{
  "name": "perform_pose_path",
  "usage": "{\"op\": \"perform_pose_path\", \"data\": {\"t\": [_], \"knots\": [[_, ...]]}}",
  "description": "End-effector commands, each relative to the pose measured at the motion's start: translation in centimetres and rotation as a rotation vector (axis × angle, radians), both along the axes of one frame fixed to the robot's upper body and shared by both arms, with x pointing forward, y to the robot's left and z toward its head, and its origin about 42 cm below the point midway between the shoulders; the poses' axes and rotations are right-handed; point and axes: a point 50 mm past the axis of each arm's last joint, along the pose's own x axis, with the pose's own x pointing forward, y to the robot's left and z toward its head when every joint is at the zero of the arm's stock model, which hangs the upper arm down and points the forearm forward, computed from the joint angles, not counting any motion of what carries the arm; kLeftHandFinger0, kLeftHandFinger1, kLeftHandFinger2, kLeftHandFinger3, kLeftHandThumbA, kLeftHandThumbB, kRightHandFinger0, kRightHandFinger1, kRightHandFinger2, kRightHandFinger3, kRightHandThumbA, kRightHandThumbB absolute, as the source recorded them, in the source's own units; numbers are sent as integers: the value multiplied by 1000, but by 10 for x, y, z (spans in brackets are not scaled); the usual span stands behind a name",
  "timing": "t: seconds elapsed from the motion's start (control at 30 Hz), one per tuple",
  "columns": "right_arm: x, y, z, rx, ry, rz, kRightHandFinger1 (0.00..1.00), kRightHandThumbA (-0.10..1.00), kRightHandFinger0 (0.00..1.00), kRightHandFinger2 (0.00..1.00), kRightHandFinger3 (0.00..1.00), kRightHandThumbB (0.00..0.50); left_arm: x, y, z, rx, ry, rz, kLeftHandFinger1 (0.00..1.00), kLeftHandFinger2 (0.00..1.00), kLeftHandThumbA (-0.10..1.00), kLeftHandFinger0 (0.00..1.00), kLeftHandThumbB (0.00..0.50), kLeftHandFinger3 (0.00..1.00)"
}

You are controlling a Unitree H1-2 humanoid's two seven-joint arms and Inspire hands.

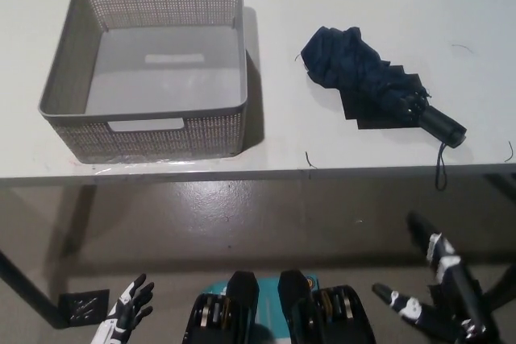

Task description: Use the right hand to pick up a umbrella on the right side and place it into a container on the lft side

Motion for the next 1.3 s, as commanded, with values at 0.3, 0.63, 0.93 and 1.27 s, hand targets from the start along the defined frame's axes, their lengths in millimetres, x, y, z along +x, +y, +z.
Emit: {"op": "perform_pose_path", "data": {"t": [0.3,0.63,0.93,1.27], "knots": [[120,-15,202,-579,-205,-87,1000,1000,1000,1000,1000,365,-5,3,11,-17,-59,-28,1000,1000,1000,1000,36,1000],[234,16,247,-729,-62,-85,1000,1000,1000,1000,1000,403,-9,2,8,-6,-53,-31,1000,1000,1000,1000,34,1000],[298,41,250,-831,157,-46,1000,1000,1000,1000,1000,411,-14,0,4,-21,-40,-38,1000,1000,1000,1000,33,1000],[338,73,234,-921,346,-67,1000,1000,1000,1000,1000,441,-20,-1,4,-17,-42,-37,1000,1000,1000,1000,56,1000]]}}
